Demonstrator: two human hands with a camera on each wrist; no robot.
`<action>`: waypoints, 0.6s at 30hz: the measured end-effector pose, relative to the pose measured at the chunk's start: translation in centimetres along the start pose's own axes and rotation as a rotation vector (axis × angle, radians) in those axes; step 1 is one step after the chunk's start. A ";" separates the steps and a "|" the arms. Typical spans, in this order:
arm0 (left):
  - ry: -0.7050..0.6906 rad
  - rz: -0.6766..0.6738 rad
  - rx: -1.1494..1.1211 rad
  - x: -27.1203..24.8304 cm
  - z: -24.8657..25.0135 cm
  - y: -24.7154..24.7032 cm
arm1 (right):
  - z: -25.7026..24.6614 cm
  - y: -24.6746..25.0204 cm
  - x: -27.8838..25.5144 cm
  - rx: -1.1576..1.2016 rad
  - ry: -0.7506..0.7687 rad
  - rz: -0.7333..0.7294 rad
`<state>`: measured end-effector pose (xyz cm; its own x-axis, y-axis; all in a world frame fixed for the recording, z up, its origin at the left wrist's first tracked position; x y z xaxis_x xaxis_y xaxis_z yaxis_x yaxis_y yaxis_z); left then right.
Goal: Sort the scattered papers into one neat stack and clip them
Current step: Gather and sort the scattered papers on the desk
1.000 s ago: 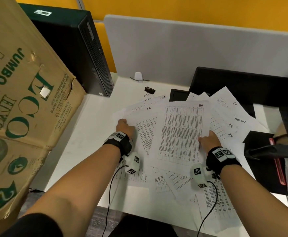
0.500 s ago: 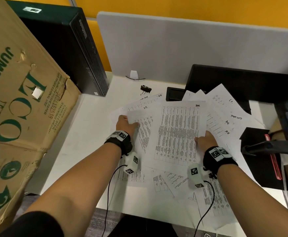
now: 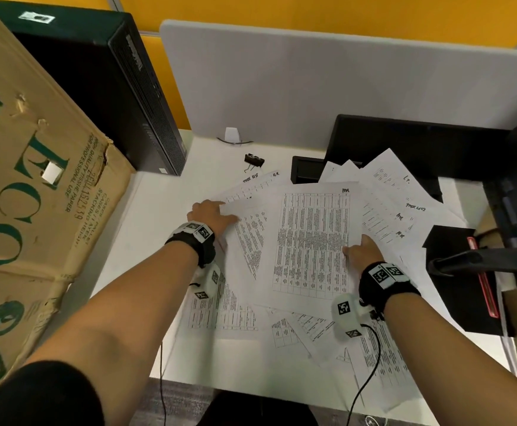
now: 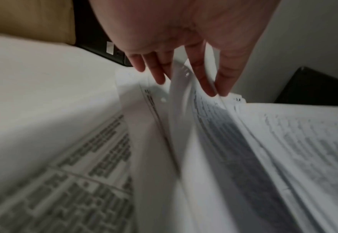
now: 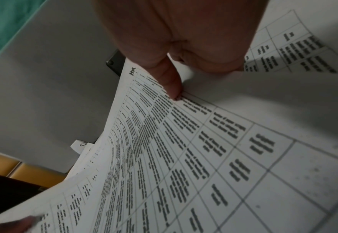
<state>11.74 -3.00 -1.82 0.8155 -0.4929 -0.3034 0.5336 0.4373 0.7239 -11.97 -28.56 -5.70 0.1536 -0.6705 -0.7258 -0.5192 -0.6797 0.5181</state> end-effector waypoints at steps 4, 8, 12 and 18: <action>0.078 0.174 -0.466 -2.3 0.3 -1.1 | 0.1 0.0 0.1 -0.027 -0.009 -0.003; 0.120 0.085 -0.661 -5.9 1.2 -3.6 | 0.1 0.0 0.2 -0.065 -0.014 -0.019; 0.005 0.082 -0.440 -6.8 1.7 -4.2 | -0.3 0.4 -0.2 -0.168 -0.052 0.011; -0.296 0.453 0.008 -6.9 6.3 5.3 | 0.0 1.4 -0.3 -0.263 -0.018 0.062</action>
<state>7.54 -2.03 8.07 0.8649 -0.4479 0.2267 0.1411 0.6502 0.7465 -12.76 -29.29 -4.80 0.1118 -0.7095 -0.6958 -0.2909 -0.6929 0.6598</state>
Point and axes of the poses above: each hand's wrist, its own x-axis towards the middle knuckle, its own y-axis out of the back of the hand, z = x × y, the point moved 2 cm from there along x, towards the middle knuckle, and after that the axes turned 15 degrees about -y, right-handed, at the moved point
